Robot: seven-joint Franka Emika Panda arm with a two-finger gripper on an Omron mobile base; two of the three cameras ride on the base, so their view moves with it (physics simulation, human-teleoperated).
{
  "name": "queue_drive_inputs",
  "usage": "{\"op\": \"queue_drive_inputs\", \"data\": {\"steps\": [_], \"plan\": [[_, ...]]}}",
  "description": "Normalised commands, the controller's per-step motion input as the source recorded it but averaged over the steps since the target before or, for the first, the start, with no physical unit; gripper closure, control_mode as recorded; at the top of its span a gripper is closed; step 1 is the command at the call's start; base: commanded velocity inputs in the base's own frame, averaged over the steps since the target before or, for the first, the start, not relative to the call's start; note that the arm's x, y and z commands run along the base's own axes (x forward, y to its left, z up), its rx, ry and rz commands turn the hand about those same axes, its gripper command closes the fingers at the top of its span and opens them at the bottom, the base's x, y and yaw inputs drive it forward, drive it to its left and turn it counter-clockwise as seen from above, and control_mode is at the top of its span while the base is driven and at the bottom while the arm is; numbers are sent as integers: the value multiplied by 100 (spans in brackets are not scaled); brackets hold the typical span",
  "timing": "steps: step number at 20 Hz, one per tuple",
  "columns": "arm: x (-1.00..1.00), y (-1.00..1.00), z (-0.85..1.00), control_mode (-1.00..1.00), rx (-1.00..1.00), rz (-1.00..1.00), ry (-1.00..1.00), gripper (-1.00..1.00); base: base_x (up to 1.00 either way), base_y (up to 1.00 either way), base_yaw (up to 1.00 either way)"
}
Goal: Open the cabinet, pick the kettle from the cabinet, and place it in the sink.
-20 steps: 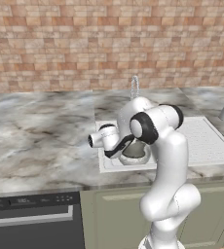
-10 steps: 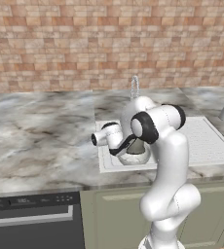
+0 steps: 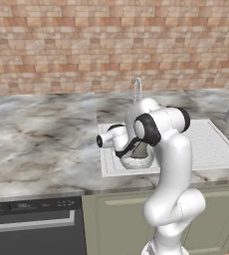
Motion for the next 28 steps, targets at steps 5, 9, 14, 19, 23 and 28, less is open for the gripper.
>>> {"op": "queue_drive_inputs", "data": {"steps": [5, 9, 14, 19, 23, 28], "plan": [[-7, 0, -40, -100, 12, 0, -10, 100, 0, 0, 0], [-13, -1, -41, -100, 9, 0, -11, 100, 0, 0, 0], [-8, -9, -36, -100, 8, 0, -15, 100, 0, 0, 0], [-11, -15, -37, -100, 7, 0, -14, 100, 0, 0, 0], [-12, -16, -37, -100, 7, 0, -14, 100, 0, 0, 0], [-28, -13, -35, -100, 4, 0, -17, 100, 0, 0, 0]]}}
